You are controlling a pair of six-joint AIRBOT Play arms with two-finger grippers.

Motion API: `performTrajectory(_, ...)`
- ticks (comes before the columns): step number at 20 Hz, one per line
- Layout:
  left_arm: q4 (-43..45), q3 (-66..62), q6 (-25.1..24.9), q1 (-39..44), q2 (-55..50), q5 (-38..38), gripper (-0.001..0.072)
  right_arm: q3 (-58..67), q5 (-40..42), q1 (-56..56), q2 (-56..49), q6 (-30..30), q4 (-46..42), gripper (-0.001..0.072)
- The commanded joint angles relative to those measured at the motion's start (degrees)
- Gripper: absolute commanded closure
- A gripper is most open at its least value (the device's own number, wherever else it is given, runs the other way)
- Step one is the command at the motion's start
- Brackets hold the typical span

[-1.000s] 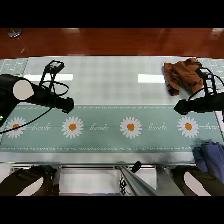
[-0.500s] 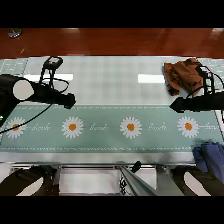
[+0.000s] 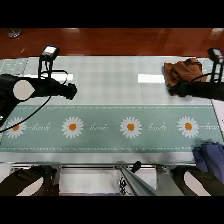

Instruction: Fold the shirts.

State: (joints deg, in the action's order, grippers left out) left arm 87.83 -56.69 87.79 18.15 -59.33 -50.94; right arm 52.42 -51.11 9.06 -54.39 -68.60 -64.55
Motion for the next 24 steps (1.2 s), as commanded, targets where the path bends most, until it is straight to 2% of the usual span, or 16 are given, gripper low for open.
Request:
performTrajectory(1, 5.38, -0.04, 0.33, -0.04, 0.02, -2.03, 0.0042, 4.39, 20.24, 3.08, -0.15, -15.04, -22.16, 0.0353)
performTrajectory(2, 5.42, -0.04, 0.44, -0.04, 0.00, -3.39, 0.0042, 5.86, 25.49, 5.46, -0.83, -22.75, -25.73, 0.0352)
performTrajectory(3, 5.40, -0.04, 0.55, -0.04, 0.00, -4.42, 0.0041, 7.85, 28.37, 8.35, -2.29, -27.76, -26.58, 0.0353)
performTrajectory(4, 5.40, -0.04, 1.25, -0.04, 0.00, -5.09, 0.0040, 10.51, 28.59, 11.54, -4.83, -30.45, -25.55, 0.0323)
performTrajectory(6, 5.40, -0.04, 3.50, -0.04, 0.02, -5.51, -0.0006, 16.22, 23.69, 16.94, -11.69, -31.21, -19.50, 0.0104)
performTrajectory(7, 5.40, -0.04, 4.42, -0.04, 0.02, -5.62, -0.0013, 19.23, 18.67, 18.99, -15.63, -30.93, -15.17, 0.0104)
performTrajectory(10, 5.40, -0.04, 4.66, -0.04, 0.00, -6.19, -0.0013, 24.48, 7.39, 21.22, -25.46, -24.17, -5.40, 0.0106)
performTrajectory(15, 5.40, -0.04, 4.68, -0.04, 0.02, -7.82, -0.0013, 25.14, -0.55, 20.94, -36.20, -24.11, -0.07, 0.0104)
performTrajectory(19, 5.38, -0.04, 4.70, -0.02, 0.02, -8.31, -0.0013, 25.14, 0.48, 19.65, -40.50, -23.85, 2.73, 0.0103)
performTrajectory(24, 5.38, -0.04, 6.64, -0.02, 0.04, -8.85, -0.0013, 25.14, 8.94, 13.84, -43.34, -23.96, 2.75, 0.0118)
